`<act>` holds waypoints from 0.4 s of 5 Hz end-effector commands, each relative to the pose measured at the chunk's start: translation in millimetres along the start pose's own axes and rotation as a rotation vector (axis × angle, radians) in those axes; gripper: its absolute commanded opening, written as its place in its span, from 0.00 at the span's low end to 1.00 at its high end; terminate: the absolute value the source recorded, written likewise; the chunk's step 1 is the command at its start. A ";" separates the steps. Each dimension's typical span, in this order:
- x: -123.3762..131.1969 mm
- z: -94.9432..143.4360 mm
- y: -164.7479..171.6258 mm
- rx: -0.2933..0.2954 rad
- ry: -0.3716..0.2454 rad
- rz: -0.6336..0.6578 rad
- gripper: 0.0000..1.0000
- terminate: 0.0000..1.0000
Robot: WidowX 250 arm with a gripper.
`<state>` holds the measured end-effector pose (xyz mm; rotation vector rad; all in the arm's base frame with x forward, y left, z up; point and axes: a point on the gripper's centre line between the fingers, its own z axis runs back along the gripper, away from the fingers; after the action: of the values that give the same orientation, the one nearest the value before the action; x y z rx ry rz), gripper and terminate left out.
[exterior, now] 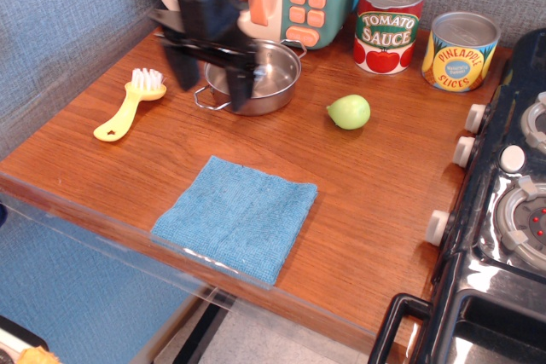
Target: Move the pot and place on blue towel
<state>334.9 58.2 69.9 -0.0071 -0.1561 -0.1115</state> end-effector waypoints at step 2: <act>65.2 -39.7 -8.6 0.002 0.000 -0.011 1.00 0.00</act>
<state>398.5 40.7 23.1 -0.0111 -0.1098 -0.1227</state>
